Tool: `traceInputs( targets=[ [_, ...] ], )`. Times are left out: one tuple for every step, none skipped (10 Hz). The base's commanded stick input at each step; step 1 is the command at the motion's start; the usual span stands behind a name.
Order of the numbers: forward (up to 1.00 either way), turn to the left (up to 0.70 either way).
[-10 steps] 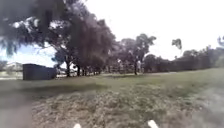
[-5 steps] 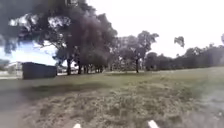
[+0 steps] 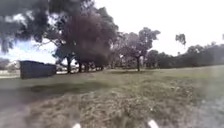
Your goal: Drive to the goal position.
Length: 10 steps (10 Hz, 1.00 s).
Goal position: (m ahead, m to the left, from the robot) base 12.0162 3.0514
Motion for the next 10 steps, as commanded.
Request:
traceInputs(
  targets=[
    [0.70, 0.00],
    [0.70, 0.00],
    [0.70, 0.00],
    [0.70, 0.00],
    [0.70, 0.00],
    [0.70, 0.00],
    [0.70, 0.00],
    [0.70, 0.00],
    [0.70, 0.00],
    [0.70, 0.00]
  ],
)
